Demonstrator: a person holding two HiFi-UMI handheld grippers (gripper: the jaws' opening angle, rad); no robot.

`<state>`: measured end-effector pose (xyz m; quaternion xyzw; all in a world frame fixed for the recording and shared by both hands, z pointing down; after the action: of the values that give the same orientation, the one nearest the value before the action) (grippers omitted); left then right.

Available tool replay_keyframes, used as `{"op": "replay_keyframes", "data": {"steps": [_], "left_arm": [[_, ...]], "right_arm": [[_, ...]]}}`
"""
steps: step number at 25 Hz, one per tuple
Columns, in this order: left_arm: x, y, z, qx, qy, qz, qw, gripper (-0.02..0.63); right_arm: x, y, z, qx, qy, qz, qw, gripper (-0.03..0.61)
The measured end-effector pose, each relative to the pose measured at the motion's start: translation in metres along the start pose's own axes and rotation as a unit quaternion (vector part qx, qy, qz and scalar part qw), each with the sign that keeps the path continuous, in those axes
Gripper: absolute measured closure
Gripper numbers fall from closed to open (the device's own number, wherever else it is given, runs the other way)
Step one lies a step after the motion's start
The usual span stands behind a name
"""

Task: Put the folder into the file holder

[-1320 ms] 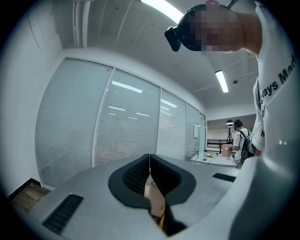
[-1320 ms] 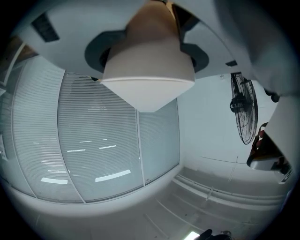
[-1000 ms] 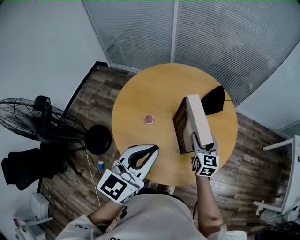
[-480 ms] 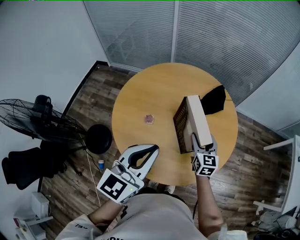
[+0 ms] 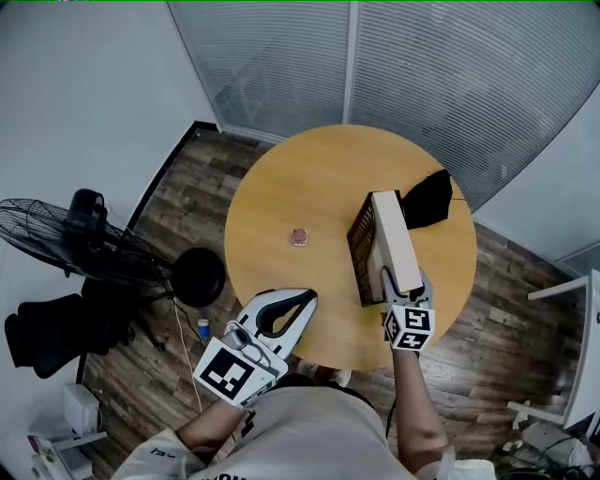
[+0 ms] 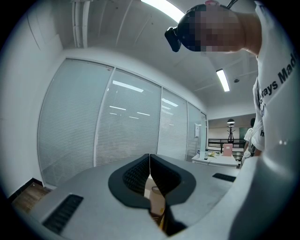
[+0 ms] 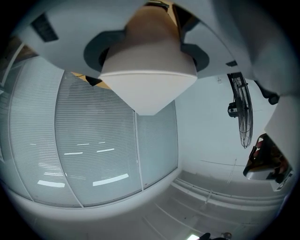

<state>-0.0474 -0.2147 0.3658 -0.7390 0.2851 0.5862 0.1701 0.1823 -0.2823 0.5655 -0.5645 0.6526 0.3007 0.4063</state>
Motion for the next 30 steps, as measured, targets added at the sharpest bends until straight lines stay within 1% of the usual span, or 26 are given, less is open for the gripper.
{"op": "replay_keyframes", "data": {"steps": [4, 9, 16, 19, 25, 30], "left_arm": [[0.003, -0.002, 0.000, -0.003, -0.002, 0.005, 1.0000, 0.588], [0.005, -0.006, 0.001, -0.005, -0.001, 0.000, 1.0000, 0.588], [0.008, -0.013, 0.003, -0.009, -0.006, 0.002, 0.9999, 0.588], [0.006, -0.018, 0.002, -0.011, -0.002, -0.004, 0.9999, 0.588], [0.009, -0.027, 0.001, -0.018, -0.009, -0.008, 0.9998, 0.588], [0.010, -0.032, 0.001, -0.024, -0.015, -0.005, 0.9996, 0.588]], "right_arm": [[-0.002, 0.000, 0.001, 0.007, 0.000, 0.001, 1.000, 0.281], [0.003, -0.001, 0.004, 0.003, 0.002, 0.003, 1.000, 0.268], [0.019, -0.003, 0.023, 0.001, -0.025, 0.000, 1.000, 0.264], [0.026, -0.004, 0.033, 0.001, -0.036, 0.003, 0.999, 0.262], [0.042, -0.004, 0.055, 0.003, -0.054, 0.011, 0.998, 0.262], [0.053, 0.004, 0.078, 0.008, -0.066, 0.021, 0.998, 0.264]]}}
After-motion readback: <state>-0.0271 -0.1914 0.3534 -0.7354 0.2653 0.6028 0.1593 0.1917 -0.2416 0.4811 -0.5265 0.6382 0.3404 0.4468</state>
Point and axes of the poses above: the fingertips, and each gripper's own axes: z backward along the fingers, y to its left, x out of its top, the point moved 4 cm from there along z, backward along the fingers, and after that the axes turned 10 degrees about y, right-handed, at the moved point
